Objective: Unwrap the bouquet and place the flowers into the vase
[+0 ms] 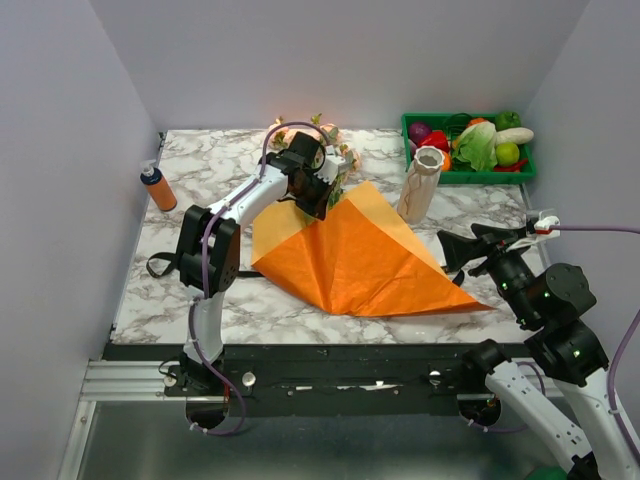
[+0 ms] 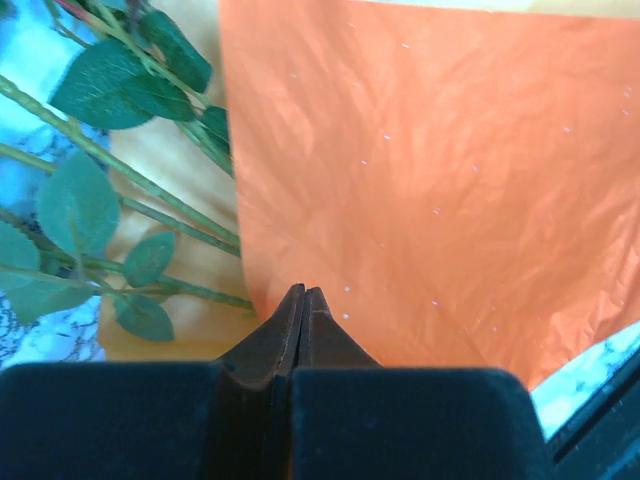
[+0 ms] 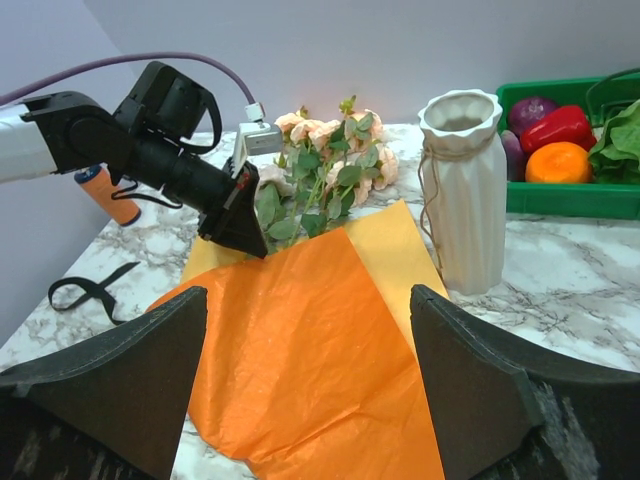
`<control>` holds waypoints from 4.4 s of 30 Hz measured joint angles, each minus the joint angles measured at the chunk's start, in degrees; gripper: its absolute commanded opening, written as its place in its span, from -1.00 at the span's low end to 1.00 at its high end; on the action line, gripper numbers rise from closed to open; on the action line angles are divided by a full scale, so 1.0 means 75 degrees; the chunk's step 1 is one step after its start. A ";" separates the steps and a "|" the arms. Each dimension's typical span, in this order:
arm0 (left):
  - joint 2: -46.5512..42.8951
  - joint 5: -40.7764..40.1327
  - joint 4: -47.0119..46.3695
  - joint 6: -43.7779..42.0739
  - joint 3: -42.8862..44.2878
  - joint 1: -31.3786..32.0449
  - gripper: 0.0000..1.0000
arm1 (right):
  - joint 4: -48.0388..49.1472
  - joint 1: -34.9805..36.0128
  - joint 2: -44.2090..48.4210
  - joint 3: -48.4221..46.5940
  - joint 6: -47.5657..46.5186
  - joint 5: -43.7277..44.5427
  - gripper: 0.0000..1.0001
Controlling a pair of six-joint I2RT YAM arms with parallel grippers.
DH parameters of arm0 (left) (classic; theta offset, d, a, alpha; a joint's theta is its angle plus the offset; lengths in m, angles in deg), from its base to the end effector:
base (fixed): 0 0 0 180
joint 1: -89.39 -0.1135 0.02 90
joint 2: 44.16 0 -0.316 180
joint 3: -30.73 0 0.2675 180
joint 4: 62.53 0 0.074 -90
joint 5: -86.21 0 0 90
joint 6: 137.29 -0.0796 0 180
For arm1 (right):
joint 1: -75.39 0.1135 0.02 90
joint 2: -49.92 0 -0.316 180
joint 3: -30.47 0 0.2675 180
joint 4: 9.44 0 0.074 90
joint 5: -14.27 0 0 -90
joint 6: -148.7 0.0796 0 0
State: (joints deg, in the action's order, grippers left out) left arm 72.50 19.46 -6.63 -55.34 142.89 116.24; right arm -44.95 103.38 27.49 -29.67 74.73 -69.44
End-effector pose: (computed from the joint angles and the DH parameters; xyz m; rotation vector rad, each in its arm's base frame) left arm 0.4329 -0.2544 0.2470 0.9236 2.4624 -0.6463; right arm 0.0858 0.0357 0.4036 -0.0736 1.5544 0.5259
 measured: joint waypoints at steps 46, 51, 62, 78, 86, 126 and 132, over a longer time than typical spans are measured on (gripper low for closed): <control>-0.0023 0.0813 0.1402 -0.0924 -0.0262 -0.0420 -1.00 | 0.0152 0.0003 0.0114 0.0000 0.0146 -0.0434 0.72; -0.1078 0.1335 0.1594 -0.1037 -0.0271 -0.0420 -1.00 | 0.0210 0.0003 0.0073 -0.0003 0.0143 -0.0478 0.70; -0.3523 0.4065 0.3427 -0.4223 -0.1119 -0.0414 -0.83 | 0.0242 0.0000 -0.1078 -0.0184 0.0137 -0.0475 0.65; -0.6811 0.4246 0.4494 -0.8568 -0.3587 0.0219 -0.10 | 0.0682 0.0137 -0.2643 -0.0498 0.0326 -0.0807 0.58; -0.6872 0.4030 0.4538 -0.9034 -0.3695 0.0353 0.35 | 0.0799 0.1571 -0.3596 -0.0067 0.0522 -0.0641 0.55; -0.2145 0.1244 0.0635 -0.1201 -0.2215 -0.2139 0.33 | -0.0484 0.1845 -1.0043 -0.4427 0.0213 0.0892 0.25; -0.2259 0.0673 0.0335 -0.1148 -0.3212 -0.2157 0.33 | -0.0332 0.1734 -1.2024 -0.5700 0.0172 0.0740 0.25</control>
State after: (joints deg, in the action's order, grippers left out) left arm 55.56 24.51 -4.11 -63.96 118.81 100.06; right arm -47.44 116.39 -62.70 -72.42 76.02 -63.89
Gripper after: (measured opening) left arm 0.666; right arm 0.625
